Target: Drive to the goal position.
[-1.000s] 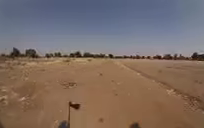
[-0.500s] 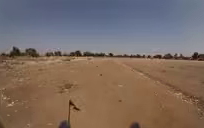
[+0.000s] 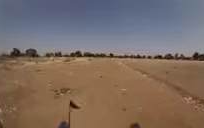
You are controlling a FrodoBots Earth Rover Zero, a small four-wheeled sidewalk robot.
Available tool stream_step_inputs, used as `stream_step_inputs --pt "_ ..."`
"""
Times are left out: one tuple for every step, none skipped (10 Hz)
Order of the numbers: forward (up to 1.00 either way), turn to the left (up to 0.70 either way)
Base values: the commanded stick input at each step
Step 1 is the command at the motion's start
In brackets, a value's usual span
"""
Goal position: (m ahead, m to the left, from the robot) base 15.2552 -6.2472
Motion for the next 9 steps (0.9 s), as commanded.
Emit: stream_step_inputs --pt "0.50 -0.12" --pt "0.50 -0.21" --pt "0.50 -0.30" --pt "0.50 -0.38" --pt "0.50 -0.47" --pt "0.50 -0.38" --pt "0.50 -0.19" --pt "0.50 -0.01" --pt "0.50 0.00"
